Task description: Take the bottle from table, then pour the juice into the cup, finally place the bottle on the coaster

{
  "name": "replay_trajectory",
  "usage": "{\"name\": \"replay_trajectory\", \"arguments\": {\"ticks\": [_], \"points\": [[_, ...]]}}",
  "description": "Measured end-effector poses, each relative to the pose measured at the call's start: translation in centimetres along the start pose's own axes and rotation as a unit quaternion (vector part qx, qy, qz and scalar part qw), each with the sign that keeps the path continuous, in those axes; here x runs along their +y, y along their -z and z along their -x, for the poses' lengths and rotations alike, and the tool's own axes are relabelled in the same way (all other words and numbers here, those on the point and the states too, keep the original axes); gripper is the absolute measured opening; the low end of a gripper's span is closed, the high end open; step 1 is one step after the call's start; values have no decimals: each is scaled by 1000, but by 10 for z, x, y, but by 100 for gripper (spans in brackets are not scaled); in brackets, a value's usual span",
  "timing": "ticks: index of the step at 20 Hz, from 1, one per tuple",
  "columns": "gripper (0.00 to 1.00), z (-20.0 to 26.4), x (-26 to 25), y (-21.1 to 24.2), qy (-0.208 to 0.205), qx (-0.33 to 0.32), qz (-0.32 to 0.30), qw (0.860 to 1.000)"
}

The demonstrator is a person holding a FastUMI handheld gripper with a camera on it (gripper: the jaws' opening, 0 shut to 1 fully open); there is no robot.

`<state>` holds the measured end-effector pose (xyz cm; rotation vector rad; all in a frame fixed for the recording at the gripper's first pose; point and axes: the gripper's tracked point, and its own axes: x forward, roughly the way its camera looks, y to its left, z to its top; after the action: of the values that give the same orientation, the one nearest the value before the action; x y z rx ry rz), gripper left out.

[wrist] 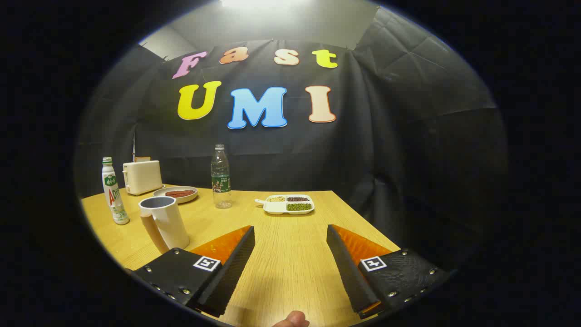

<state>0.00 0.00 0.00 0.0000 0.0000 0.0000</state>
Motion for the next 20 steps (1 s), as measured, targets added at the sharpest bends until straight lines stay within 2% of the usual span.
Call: {"name": "replay_trajectory", "arguments": {"ticks": [3,6,8,11,14,20], "points": [[97,-19,1,-16,9,-17,17,1000],[96,-16,6,-36,30,-27,33,999],[97,-3,16,-61,39,-51,28,998],[96,26,33,-86,73,-83,-8,994],[96,56,57,-94,89,-91,5,992],[96,81,114,-99,74,-94,-2,993]]}}
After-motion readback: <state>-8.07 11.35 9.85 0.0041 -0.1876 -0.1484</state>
